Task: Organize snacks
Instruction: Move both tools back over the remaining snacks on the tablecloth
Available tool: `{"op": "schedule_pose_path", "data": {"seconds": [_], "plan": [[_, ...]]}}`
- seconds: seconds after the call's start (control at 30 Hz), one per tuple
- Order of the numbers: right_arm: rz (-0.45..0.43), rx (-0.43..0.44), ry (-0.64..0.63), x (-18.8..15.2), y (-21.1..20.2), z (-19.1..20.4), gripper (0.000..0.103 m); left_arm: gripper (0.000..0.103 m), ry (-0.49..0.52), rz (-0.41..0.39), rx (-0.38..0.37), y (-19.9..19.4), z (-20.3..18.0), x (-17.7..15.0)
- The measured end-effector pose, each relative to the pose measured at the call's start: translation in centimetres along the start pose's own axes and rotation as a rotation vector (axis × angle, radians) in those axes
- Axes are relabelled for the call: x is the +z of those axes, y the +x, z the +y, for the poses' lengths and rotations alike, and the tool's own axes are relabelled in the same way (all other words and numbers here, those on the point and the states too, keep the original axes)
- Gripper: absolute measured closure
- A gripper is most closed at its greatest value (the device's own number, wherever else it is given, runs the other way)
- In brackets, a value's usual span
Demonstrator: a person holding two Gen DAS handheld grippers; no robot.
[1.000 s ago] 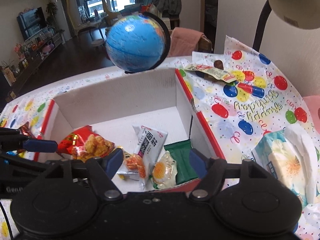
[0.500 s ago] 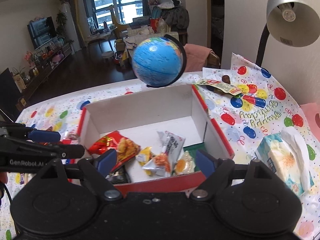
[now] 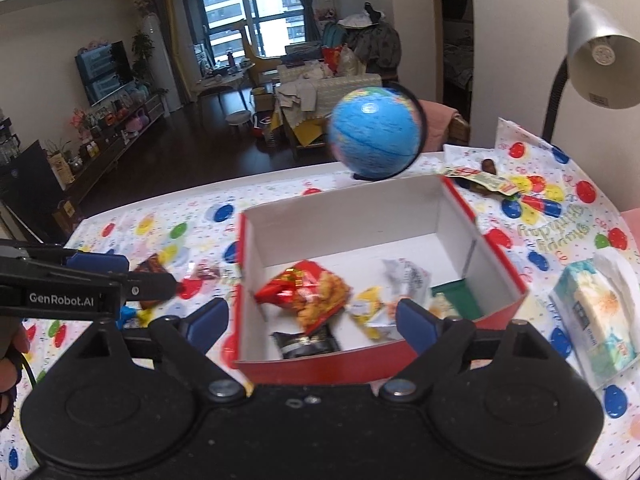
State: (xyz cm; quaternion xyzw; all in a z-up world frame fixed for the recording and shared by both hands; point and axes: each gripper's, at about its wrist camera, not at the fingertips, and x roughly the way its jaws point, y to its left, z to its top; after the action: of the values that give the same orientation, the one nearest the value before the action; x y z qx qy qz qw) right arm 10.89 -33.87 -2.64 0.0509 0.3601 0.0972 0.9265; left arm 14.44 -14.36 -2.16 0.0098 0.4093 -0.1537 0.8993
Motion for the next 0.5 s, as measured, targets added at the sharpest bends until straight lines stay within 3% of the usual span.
{"op": "schedule_pose_path", "data": {"seconds": [0.1,0.23,0.37,0.5], "plan": [[-0.002,0.017,-0.014,-0.1,0.0,2.0,0.01,0.029,-0.016,-0.043,0.056,-1.3,1.6,-0.7],[-0.001,0.044,-0.031,-0.2,0.4,4.5,0.01,0.029,-0.042,-0.073,0.092,-3.1,4.3,-1.5],[-0.008,0.074,-0.048,-0.4,1.0,7.0,0.004,0.021,-0.072,-0.087,0.122,-4.6,7.4,-2.5],[-0.02,0.099,-0.088,-0.8,1.7,9.8,0.0,0.02,-0.125,-0.091,0.154,-5.6,10.8,-3.6]]}}
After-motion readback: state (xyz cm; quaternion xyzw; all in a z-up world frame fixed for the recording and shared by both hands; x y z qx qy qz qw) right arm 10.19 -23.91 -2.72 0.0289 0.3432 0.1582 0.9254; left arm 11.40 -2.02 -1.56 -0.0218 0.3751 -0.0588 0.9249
